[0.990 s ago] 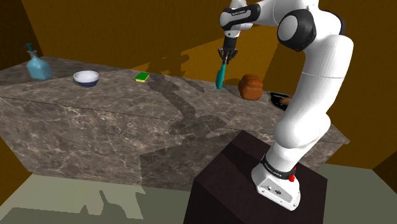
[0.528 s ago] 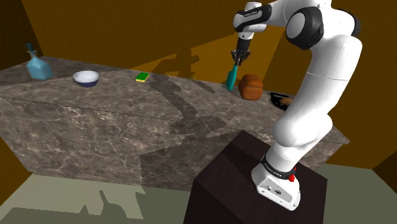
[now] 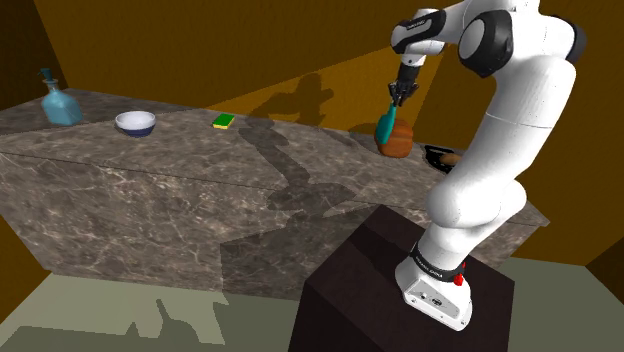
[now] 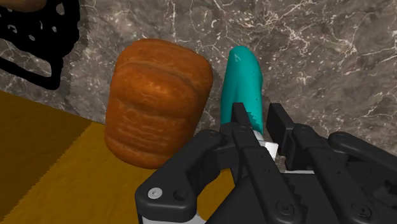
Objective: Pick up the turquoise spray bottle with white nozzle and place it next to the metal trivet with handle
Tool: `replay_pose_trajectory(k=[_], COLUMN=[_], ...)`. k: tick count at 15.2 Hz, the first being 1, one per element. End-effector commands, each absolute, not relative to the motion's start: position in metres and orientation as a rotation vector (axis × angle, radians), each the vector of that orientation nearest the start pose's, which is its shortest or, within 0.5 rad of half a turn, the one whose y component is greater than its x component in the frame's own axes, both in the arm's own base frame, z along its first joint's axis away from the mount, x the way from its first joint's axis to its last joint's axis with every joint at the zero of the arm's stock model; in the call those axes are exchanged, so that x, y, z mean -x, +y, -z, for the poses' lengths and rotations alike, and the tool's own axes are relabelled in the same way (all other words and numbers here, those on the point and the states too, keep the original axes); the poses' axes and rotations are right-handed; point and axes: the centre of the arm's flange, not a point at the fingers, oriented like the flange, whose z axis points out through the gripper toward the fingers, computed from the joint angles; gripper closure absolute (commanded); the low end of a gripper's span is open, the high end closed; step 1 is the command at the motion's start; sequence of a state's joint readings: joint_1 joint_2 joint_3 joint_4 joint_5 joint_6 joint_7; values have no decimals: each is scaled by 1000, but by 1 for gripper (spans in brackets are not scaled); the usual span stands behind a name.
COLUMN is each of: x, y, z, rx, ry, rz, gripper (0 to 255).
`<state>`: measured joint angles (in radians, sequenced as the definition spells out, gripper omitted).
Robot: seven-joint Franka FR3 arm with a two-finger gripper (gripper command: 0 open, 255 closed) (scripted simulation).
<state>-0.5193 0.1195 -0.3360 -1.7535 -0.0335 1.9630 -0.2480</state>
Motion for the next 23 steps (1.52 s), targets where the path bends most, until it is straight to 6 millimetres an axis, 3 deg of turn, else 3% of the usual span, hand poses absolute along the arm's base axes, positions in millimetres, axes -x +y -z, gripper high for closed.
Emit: replay_pose_trajectory(k=[1,16,23], x=[-383,-236,-230], y=[-471,-604,-610], z=[-507,-508,-476], rx=[3111,3111,3111], ry=[946,946,946], rz=[74,74,74], gripper=[255,255,255])
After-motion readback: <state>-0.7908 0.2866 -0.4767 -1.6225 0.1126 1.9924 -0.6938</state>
